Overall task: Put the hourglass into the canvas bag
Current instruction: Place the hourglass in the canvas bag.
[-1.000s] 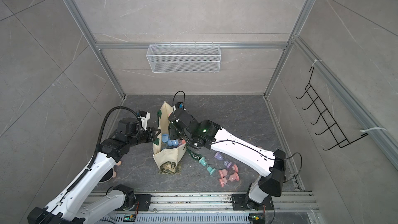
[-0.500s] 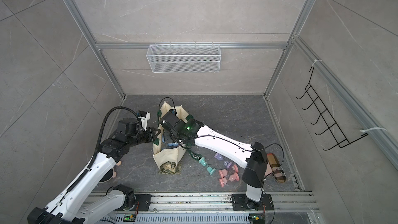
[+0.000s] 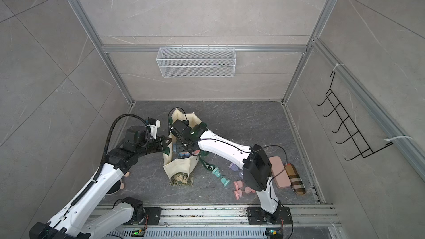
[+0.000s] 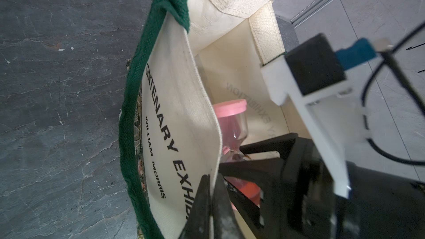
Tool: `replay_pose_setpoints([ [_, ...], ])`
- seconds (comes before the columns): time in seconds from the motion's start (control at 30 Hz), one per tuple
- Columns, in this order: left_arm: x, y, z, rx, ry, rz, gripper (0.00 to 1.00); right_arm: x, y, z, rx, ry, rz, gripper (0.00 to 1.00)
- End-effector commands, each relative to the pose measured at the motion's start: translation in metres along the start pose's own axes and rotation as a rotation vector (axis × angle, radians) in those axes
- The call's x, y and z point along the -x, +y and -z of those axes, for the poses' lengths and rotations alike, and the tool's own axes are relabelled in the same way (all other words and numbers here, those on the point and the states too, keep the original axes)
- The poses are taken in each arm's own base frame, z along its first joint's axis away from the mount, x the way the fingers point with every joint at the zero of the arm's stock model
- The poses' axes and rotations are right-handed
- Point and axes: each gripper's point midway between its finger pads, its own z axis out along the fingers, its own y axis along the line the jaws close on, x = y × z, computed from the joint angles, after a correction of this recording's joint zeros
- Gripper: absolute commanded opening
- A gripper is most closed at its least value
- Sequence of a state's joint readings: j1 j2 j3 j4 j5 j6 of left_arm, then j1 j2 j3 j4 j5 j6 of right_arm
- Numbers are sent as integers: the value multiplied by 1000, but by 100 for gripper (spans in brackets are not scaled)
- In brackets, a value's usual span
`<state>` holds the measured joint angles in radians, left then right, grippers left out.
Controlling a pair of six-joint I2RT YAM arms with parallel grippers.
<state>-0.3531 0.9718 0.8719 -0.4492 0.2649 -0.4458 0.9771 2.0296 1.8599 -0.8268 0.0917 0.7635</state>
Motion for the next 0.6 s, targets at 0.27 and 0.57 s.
replay_pose_setpoints([
  [0.27,-2,-6,3,-36,1,-10,0,22,16,-36,32,57,6,7],
  [0.57,-2,-6,4,-36,-1,-12,0,20,19,-51,31,84,12,37],
])
